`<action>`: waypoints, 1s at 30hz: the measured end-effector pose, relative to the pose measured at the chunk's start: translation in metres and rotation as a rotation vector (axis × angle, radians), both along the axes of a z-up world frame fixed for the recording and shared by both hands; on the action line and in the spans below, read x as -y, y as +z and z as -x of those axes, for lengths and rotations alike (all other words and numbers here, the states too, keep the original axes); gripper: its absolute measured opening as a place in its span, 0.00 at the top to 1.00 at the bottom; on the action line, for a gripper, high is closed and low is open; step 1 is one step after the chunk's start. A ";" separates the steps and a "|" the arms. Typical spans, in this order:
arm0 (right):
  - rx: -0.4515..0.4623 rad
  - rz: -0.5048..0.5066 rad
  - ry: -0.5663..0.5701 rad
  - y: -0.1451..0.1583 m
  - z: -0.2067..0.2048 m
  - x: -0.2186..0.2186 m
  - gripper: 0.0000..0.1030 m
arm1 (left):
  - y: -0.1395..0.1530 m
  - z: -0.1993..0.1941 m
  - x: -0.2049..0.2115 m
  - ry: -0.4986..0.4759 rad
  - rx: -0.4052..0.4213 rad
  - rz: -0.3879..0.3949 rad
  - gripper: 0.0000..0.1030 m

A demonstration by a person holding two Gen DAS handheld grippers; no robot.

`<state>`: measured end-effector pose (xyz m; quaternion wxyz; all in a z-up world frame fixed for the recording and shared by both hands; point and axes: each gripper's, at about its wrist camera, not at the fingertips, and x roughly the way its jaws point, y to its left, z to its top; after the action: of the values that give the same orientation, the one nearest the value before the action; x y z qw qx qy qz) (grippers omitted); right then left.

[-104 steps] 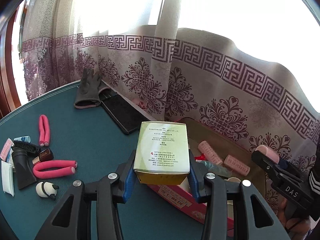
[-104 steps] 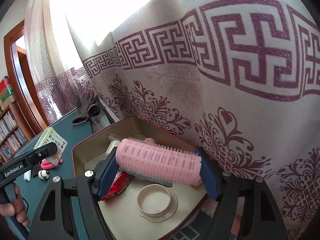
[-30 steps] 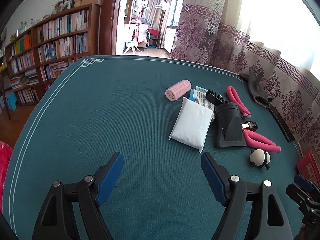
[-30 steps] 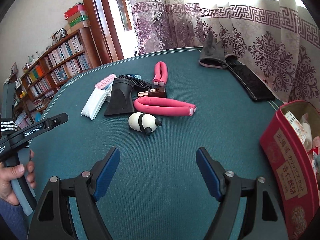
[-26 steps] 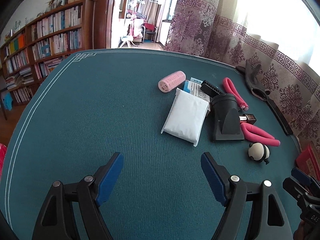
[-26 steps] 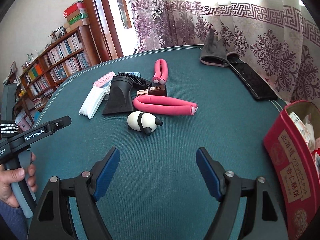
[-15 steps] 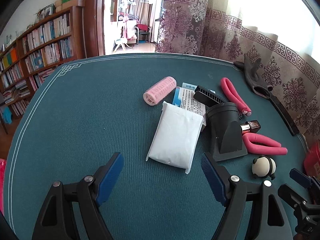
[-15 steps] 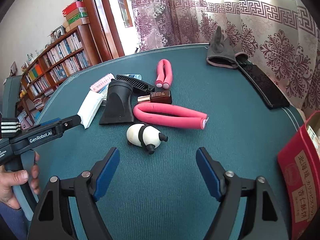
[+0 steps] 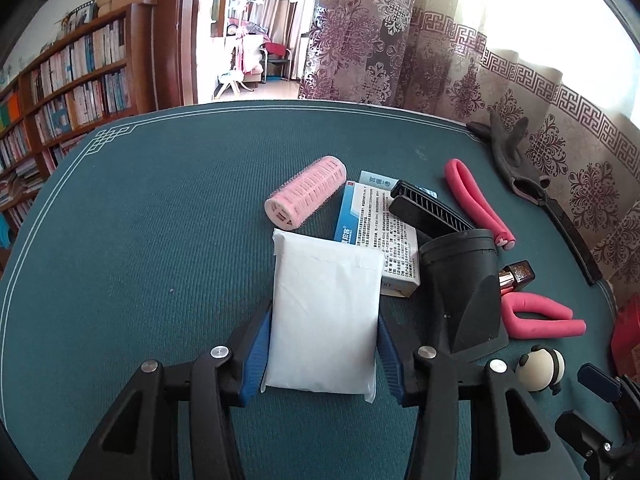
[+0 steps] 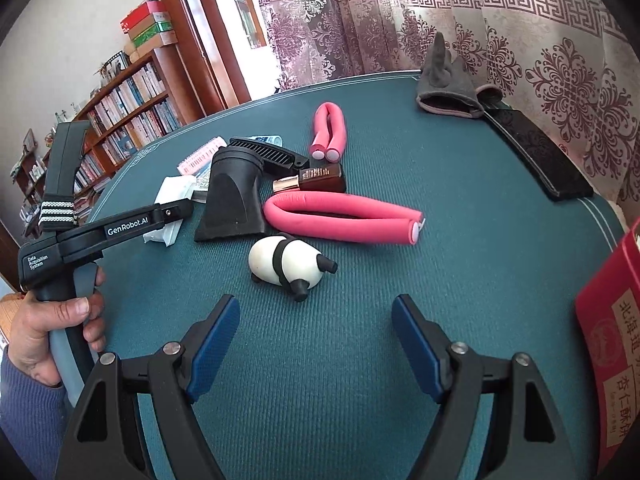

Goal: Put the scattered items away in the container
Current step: 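Grasp the white packet with the left gripper while the right grasps the panda figure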

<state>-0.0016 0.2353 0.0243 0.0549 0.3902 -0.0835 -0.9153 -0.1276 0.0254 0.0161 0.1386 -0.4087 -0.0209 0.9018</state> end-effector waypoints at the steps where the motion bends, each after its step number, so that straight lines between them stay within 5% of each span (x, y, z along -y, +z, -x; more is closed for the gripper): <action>1: -0.001 -0.010 0.003 0.001 0.003 0.003 0.21 | 0.001 -0.002 0.001 0.002 -0.002 -0.005 0.51; 12: 0.043 -0.142 -0.002 -0.009 0.050 0.031 0.21 | 0.016 -0.014 0.014 0.030 -0.055 -0.021 0.51; 14: 0.042 -0.189 -0.019 -0.012 0.050 0.034 0.38 | 0.013 -0.013 0.014 0.032 -0.048 -0.018 0.51; 30: -0.041 -0.094 -0.058 0.019 -0.026 -0.003 0.42 | 0.031 -0.038 -0.010 -0.016 -0.091 0.000 0.51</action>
<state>0.0244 0.2380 0.0433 0.0116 0.3711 -0.0505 -0.9272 -0.0900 0.0352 0.0471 0.1463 -0.3676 -0.0112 0.9183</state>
